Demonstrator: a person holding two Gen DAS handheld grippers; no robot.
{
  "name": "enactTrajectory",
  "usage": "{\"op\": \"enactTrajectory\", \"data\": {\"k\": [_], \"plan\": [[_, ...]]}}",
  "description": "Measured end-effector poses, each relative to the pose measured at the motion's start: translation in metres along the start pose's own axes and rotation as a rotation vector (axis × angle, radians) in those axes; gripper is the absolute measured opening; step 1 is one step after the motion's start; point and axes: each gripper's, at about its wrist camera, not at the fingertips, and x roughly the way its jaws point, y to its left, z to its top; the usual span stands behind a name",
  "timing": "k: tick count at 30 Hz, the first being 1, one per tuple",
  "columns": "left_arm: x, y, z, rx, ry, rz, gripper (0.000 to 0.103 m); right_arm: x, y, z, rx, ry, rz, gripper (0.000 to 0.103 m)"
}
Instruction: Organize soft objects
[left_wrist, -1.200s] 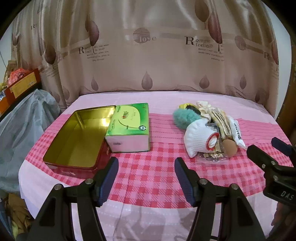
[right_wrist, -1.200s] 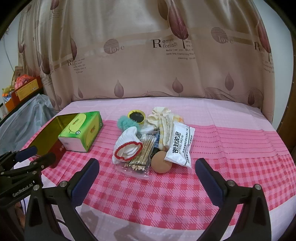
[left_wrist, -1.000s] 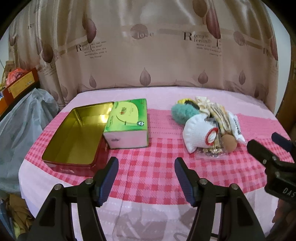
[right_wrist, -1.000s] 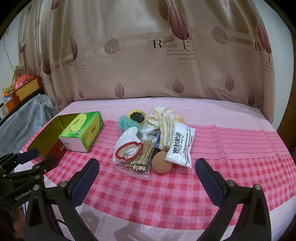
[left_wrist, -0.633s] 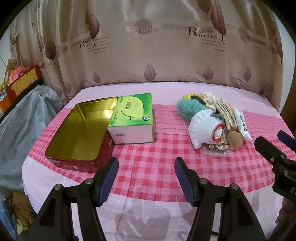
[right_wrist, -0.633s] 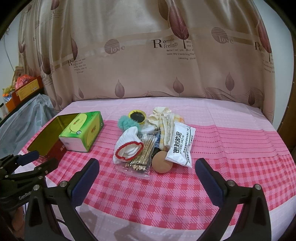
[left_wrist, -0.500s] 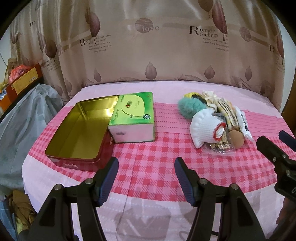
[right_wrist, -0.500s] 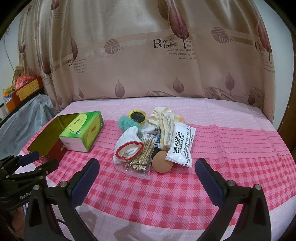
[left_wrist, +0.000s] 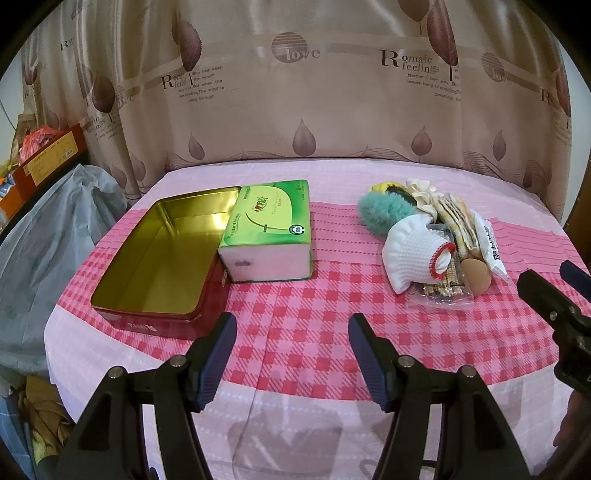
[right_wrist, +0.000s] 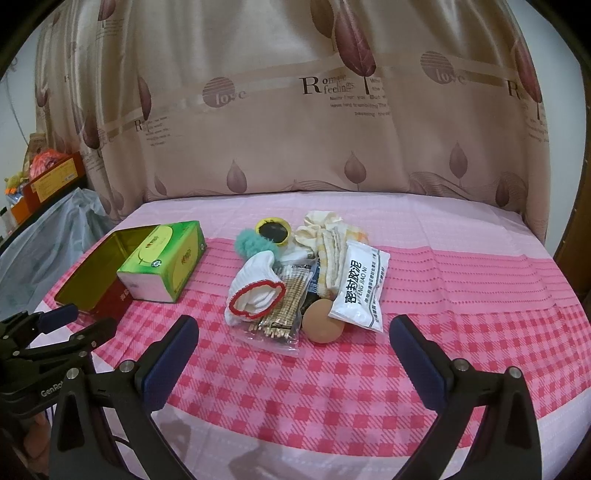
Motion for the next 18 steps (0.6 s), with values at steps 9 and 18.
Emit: {"op": "enactTrajectory", "data": {"k": [9,18], "plan": [[0.006,0.004,-0.001,-0.012,0.016,-0.004,0.064,0.002,-0.005,0.001,0.013,0.005,-0.001,0.099],[0.017,0.009,0.000,-0.025,0.034,-0.002,0.064,0.017,-0.025,0.004,0.058,0.051,-0.019,0.084]]}}
